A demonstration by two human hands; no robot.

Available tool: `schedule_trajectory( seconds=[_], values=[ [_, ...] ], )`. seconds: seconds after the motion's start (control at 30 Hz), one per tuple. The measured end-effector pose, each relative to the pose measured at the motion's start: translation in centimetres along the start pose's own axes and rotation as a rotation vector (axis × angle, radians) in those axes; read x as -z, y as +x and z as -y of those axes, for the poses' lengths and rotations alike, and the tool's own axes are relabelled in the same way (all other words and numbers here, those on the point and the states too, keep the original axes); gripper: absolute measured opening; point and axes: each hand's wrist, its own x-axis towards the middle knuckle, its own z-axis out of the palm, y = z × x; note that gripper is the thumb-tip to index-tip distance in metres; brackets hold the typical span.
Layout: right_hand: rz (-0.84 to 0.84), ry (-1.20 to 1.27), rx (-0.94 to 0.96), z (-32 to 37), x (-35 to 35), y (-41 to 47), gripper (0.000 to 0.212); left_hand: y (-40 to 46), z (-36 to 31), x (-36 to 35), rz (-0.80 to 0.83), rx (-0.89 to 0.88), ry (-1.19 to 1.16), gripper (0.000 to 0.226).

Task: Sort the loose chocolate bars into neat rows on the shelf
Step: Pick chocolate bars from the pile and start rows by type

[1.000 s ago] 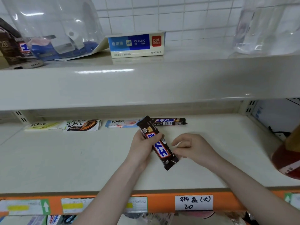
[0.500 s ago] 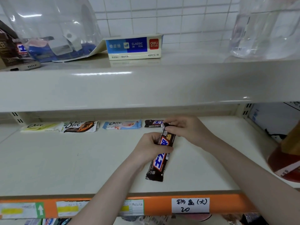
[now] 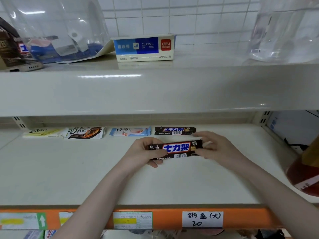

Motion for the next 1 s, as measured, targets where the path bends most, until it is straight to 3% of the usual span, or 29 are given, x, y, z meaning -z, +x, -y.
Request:
schedule_trajectory(
  seconds=[0.13,0.27,0.33,0.53,0.7,0.8,1.0],
  values=[
    [0.084,-0.518,0.191,-1.2,0.1,0.1,0.05,0.6,0.3,-0.3,0.039,0.009,-0.001,0.013],
    [0.005,-0.844,0.348,-1.5,0.3,0.8,0.048,1.6,0.6,-0.5,-0.031,-0.043,-0.032,0.017],
    [-0.046,-0.898,0.383,-1.6,0.4,1.5,0.047,2.5,0.7,-0.7,-0.106,-0.125,0.025,0.024],
    [-0.122,-1.041,0.426,-1.9,0.9,4.8,0.042,5.0,0.6,-1.0,-0.271,-0.375,0.608,0.028],
    [-0.11,-1.117,0.395,-2.2,0.9,7.4,0.033,6.9,0.6,-0.8,-0.303,-0.417,0.924,0.027],
    [-0.056,-1.001,0.359,-3.0,0.7,7.9,0.036,7.7,1.3,-0.8,-0.296,-0.405,1.086,0.032],
    [-0.01,-0.974,0.323,-4.2,0.5,8.1,0.044,8.6,2.7,-0.6,-0.322,-0.358,1.141,0.04]
  ],
)
